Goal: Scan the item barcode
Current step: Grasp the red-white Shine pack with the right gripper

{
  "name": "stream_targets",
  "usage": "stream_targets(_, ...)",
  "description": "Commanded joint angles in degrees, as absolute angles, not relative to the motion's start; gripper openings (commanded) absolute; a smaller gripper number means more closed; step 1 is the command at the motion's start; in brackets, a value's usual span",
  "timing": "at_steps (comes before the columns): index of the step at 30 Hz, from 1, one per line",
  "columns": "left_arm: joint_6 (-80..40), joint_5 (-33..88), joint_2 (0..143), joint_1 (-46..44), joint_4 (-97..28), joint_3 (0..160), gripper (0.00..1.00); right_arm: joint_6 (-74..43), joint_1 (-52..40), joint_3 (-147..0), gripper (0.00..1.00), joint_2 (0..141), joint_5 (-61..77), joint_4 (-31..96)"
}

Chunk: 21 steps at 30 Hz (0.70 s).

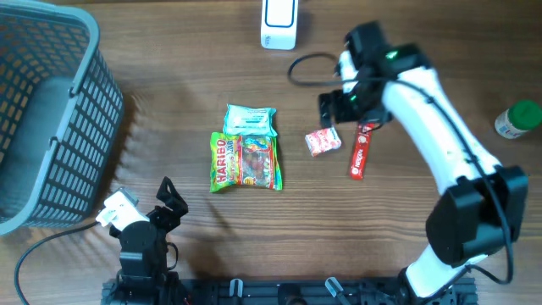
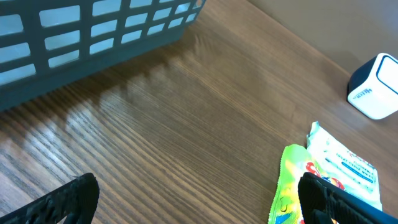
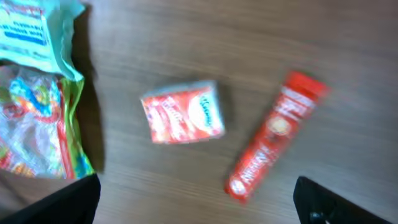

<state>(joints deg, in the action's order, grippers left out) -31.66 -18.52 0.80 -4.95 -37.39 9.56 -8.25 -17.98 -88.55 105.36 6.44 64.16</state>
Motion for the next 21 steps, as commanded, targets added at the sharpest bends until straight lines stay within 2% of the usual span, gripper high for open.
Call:
stream_targets(1, -32.0, -18.5, 0.3, -4.8, -37.6, 9.6, 1.00, -8.1, -20.3, -80.4, 1.00, 106.4, 8.5, 55.3)
stream_targets(6, -32.0, -18.5, 0.3, -4.8, -37.6, 9.6, 1.00, -8.4, -22.1, -72.0, 1.00, 106.5, 7.5, 44.2)
stream_targets(11, -32.0, -18.5, 0.3, -4.8, -37.6, 9.6, 1.00, -9.0, -22.3, -70.6, 1.00, 107.0, 4.5, 38.4)
stream_targets(21, -32.0, -18.5, 0.3, -4.8, -37.6, 9.6, 1.00, -9.2, -22.3, -70.6, 1.00, 118.0, 4.3, 38.2)
